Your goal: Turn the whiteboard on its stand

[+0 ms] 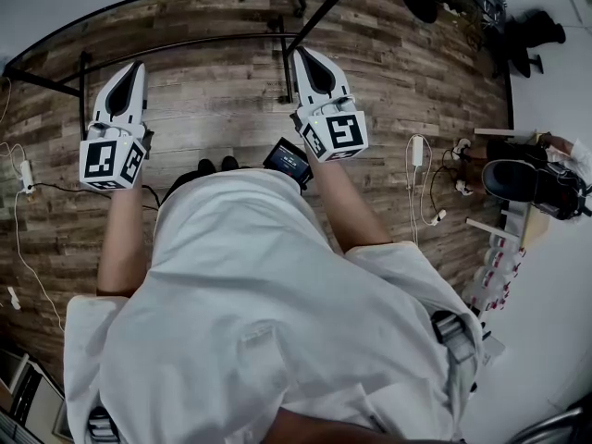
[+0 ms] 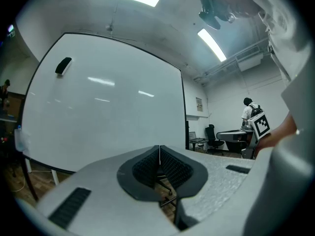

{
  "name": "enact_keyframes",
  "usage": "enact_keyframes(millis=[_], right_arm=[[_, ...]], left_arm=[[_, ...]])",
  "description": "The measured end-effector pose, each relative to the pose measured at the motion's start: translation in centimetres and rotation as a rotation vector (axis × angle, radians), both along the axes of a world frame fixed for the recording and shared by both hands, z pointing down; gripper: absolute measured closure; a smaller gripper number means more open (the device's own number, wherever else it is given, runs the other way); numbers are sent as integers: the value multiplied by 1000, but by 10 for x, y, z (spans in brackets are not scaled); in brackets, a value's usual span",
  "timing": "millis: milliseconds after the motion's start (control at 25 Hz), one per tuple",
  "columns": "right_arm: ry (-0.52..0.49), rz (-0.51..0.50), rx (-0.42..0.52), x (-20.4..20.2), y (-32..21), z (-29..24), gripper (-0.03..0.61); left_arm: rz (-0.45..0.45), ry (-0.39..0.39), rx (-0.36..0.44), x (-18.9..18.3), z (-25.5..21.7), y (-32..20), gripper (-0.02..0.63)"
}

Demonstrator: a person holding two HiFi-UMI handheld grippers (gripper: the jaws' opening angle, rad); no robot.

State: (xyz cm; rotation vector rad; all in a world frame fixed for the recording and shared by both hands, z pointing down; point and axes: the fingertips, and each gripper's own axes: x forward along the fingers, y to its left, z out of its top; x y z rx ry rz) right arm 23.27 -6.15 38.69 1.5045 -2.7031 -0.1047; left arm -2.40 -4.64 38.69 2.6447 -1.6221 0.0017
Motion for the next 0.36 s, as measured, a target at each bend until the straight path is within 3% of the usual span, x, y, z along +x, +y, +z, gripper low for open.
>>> enact_keyframes(millis=[360], right_arm=[[-21, -24, -18, 3, 2, 3, 581]], left_arm=[[4, 1, -16, 7, 2, 3, 604]])
